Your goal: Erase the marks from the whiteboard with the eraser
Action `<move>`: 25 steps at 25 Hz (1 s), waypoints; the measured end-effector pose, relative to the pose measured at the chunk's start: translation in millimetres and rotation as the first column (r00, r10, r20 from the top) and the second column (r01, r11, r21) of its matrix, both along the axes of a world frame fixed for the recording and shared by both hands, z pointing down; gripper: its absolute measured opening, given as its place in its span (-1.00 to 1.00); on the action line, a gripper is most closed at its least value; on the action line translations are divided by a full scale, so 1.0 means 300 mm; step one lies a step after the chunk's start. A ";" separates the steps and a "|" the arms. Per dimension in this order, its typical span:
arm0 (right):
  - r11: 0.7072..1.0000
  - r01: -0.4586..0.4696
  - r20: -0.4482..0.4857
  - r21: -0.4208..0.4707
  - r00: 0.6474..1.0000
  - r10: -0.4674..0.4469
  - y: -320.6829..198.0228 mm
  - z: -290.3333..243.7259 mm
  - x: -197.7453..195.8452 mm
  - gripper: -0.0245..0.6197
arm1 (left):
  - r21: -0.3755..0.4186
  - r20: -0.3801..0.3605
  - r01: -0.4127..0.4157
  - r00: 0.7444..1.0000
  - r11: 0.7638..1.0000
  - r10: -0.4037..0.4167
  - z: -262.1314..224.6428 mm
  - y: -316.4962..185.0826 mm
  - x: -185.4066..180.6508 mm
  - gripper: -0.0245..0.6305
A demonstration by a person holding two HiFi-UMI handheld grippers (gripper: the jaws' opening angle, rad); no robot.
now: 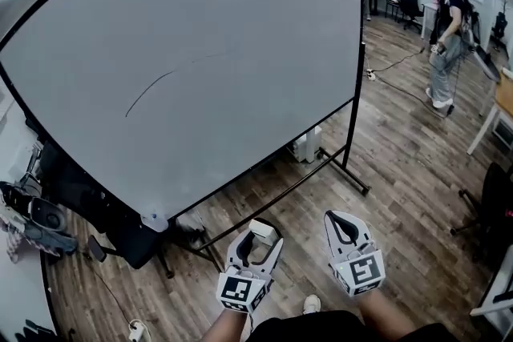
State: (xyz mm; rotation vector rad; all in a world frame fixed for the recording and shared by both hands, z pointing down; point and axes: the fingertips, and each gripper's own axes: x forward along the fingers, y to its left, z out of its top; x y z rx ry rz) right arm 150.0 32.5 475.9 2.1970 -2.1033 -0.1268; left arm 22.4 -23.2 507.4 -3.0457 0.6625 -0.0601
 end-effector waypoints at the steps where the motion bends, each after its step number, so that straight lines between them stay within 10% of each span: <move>1: 1.000 0.021 0.005 0.011 1.000 -0.021 -0.024 -0.018 -0.001 -0.87 | -0.003 -0.012 0.022 1.000 1.000 -0.022 -0.010 -0.015 -0.003 -0.07; 14: 0.954 0.288 -0.087 0.078 0.956 -0.282 -0.520 -0.169 -0.195 -0.87 | 0.056 -0.072 0.309 0.950 0.949 -0.305 -0.182 -0.442 -0.175 -0.08; 25: 0.910 0.408 -0.188 0.073 0.902 -0.389 -0.883 -0.243 -0.310 -0.87 | 0.129 -0.094 0.529 0.849 0.839 -0.520 -0.325 -0.816 -0.414 -0.09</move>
